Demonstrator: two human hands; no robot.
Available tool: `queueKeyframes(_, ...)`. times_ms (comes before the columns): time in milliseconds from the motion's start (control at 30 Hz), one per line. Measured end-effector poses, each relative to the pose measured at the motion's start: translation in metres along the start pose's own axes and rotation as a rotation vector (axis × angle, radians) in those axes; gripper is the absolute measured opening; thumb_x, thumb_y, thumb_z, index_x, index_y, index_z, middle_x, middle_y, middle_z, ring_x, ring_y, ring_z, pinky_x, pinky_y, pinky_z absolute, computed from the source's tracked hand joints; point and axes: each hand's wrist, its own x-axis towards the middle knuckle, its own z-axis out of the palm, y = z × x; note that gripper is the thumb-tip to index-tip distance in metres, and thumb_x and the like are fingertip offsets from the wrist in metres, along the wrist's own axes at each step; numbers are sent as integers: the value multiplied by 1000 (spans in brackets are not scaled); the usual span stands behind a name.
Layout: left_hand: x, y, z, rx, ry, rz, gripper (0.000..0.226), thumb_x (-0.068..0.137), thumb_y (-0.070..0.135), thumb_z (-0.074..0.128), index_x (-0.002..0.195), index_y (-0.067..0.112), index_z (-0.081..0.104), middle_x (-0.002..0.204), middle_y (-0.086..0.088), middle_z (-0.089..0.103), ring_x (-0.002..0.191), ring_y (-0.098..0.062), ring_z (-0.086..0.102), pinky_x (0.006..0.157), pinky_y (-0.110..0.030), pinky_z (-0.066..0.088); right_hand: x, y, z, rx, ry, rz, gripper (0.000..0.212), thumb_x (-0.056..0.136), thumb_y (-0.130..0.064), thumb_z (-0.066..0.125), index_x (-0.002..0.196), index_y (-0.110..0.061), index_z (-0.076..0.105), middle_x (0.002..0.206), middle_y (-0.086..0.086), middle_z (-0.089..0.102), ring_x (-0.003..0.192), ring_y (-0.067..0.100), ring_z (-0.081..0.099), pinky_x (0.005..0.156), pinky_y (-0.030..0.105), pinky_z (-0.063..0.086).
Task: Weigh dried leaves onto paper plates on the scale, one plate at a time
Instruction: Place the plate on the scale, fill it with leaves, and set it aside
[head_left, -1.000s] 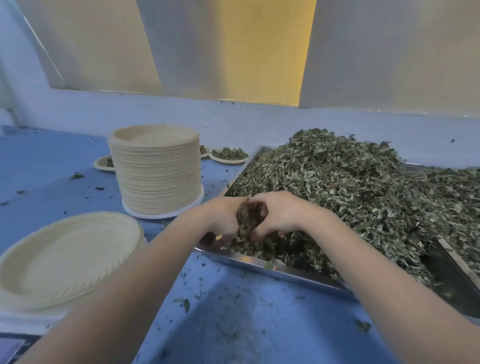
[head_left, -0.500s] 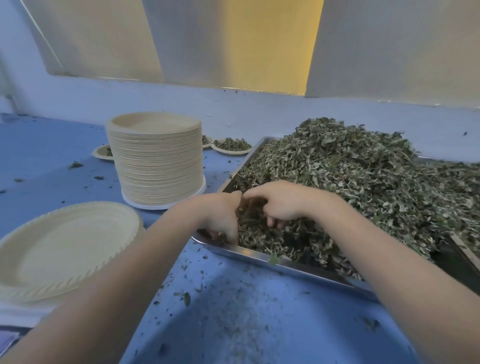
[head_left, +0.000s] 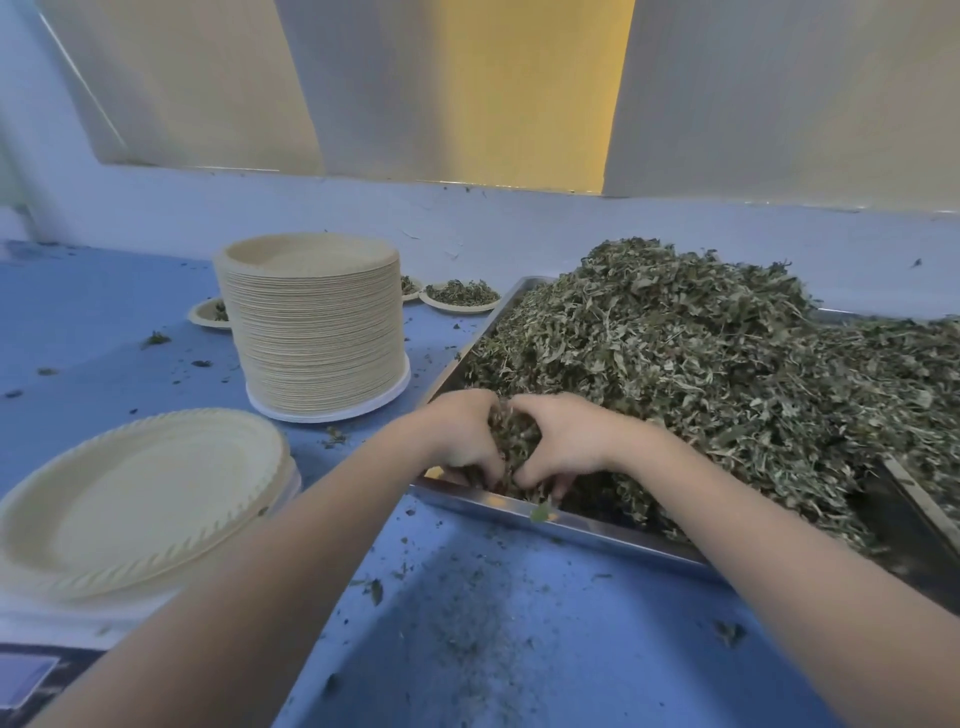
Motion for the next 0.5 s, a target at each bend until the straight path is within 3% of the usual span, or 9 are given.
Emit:
queueKeyframes(100,-2,0,-4,-221,61,52,57,70,-14,65,120,7,47,101,-19,57,80,-37,66,72,-52,57,-8,0,-6,212,118,-53,53,74,3,72,114,-24,49,104,4,56,54,16,68,45,21,52)
queueKeyframes(200,-3,8,-9,-285,108,104,75,71,-16,63,133,21,42,109,-13,53,73,-24,62,60,-33,58,-14,-2,-14,367,154,-78,71,78,10,65,135,-24,42,113,3,51,56,12,67,51,21,54)
queueKeyframes(233,-3,10,-10,-296,108,110,79,72,-16,62,138,23,39,111,-13,52,70,-22,61,58,-30,56,-15,-3,-16,378,150,-74,77,79,11,64,141,-24,36,122,6,49,55,10,67,52,20,54)
queueKeyframes(300,-4,16,-10,-319,91,102,78,75,-16,60,141,21,37,113,-18,56,77,-26,61,68,-38,56,-17,-6,-18,404,142,-58,82,80,11,61,148,-20,27,135,13,44,55,9,67,54,20,55)
queueKeyframes(400,-13,22,-15,-369,71,92,67,78,-16,56,135,16,45,107,-16,61,89,-28,61,77,-39,54,-22,-14,-21,476,130,-39,83,81,11,60,149,-17,23,116,14,56,56,12,67,58,22,56)
queueKeyframes(500,-29,24,-33,-406,99,100,53,78,-18,53,119,15,55,99,-12,63,92,-26,63,75,-35,56,-27,-37,-29,508,94,-83,74,80,13,59,140,-22,35,102,10,60,59,13,68,59,23,57)
